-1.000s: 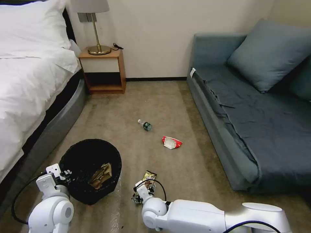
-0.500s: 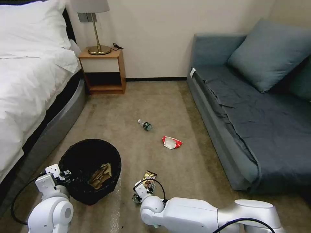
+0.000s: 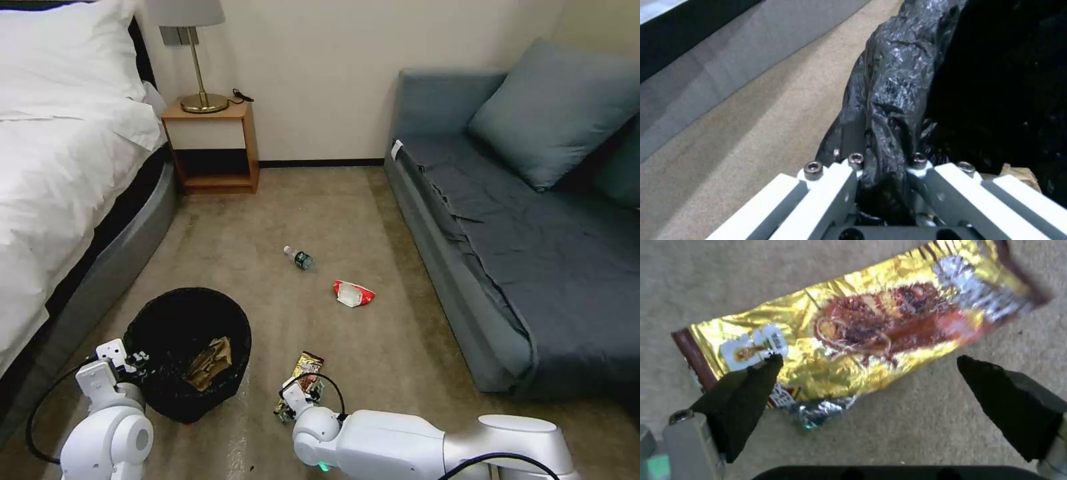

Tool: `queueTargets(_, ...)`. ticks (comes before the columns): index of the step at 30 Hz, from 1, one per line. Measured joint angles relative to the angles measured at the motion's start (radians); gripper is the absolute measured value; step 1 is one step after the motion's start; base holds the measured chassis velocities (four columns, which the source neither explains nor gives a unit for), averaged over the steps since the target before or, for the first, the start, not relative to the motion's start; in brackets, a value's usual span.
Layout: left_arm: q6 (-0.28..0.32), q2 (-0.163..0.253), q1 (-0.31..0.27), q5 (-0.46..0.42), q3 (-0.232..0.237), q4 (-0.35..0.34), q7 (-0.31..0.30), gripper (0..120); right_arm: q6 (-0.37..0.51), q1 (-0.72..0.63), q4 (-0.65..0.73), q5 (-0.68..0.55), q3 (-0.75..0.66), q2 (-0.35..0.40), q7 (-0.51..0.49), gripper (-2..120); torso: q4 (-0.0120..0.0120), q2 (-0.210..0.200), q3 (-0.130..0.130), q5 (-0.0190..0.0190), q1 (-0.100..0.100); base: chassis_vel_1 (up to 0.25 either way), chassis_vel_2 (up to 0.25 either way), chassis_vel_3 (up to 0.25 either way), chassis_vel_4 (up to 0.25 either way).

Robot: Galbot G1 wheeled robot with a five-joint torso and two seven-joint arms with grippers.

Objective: Pick up the trash bin, then pick up the garbage on the floor and place it into the trash bin.

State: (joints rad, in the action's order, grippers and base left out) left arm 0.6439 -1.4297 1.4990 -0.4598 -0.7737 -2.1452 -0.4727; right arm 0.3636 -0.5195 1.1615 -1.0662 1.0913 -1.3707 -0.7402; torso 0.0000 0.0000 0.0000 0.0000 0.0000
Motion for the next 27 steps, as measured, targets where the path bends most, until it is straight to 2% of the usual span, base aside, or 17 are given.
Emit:
queueTargets(8, -0.002, -0.001, -0.002, 0.001, 0.003, 0.007, 0.0, 2, -0.008, -0.004, -0.02, 0.008, -0.001, -0.002, 0.016, 100, 0.0, 0.0, 0.0, 0.0, 0.0, 0.0, 0.0, 0.0, 0.0)
queueTargets(12, -0.005, -0.001, -0.004, 0.002, 0.004, 0.011, 0.0, 2, -0.018, -0.005, -0.023, 0.012, -0.003, -0.001, 0.025, 95, 0.0, 0.0, 0.0, 0.0, 0.0, 0.0, 0.0, 0.0, 0.0)
queueTargets(14, -0.005, -0.001, -0.005, 0.004, 0.004, 0.015, 0.0, 2, -0.026, -0.005, -0.024, 0.02, -0.003, 0.0, 0.033, 82, 0.0, 0.0, 0.0, 0.0, 0.0, 0.0, 0.0, 0.0, 0.0)
queueTargets(17, -0.008, -0.002, -0.005, 0.006, 0.005, 0.018, 0.0, 2, -0.032, -0.004, -0.023, 0.023, -0.004, 0.002, 0.038, 76, 0.0, 0.0, 0.0, 0.0, 0.0, 0.0, 0.0, 0.0, 0.0)
queueTargets(20, -0.009, -0.003, -0.007, 0.009, 0.005, 0.02, 0.0, 2, -0.042, -0.002, -0.018, 0.026, -0.004, 0.005, 0.048, 60, 0.0, 0.0, 0.0, 0.0, 0.0, 0.0, 0.0, 0.0, 0.0)
queueTargets(22, -0.009, -0.003, -0.007, 0.009, 0.005, 0.021, 0.0, 2, -0.044, -0.002, -0.017, 0.027, -0.005, 0.006, 0.049, 59, 0.0, 0.0, 0.0, 0.0, 0.0, 0.0, 0.0, 0.0, 0.0)
queueTargets(24, -0.01, -0.003, -0.009, 0.01, 0.005, 0.022, 0.0, 2, -0.051, 0.0, -0.007, 0.03, -0.007, 0.011, 0.055, 45, 0.0, 0.0, 0.0, 0.0, 0.0, 0.0, 0.0, 0.0, 0.0)
queueTargets(25, -0.01, -0.003, -0.009, 0.01, 0.005, 0.023, 0.0, 2, -0.053, 0.0, -0.004, 0.031, -0.008, 0.012, 0.057, 44, 0.0, 0.0, 0.0, 0.0, 0.0, 0.0, 0.0, 0.0, 0.0)
queueTargets(26, -0.01, -0.003, -0.009, 0.01, 0.006, 0.023, 0.0, 2, -0.057, 0.001, 0.001, 0.032, -0.009, 0.016, 0.06, 37, 0.0, 0.0, 0.0, 0.0, 0.0, 0.0, 0.0, 0.0, 0.0)
queueTargets(27, -0.01, -0.003, -0.009, 0.01, 0.006, 0.023, 0.0, 2, -0.057, 0.001, 0.001, 0.032, -0.009, 0.016, 0.06, 37, 0.0, 0.0, 0.0, 0.0, 0.0, 0.0, 0.0, 0.0, 0.0)
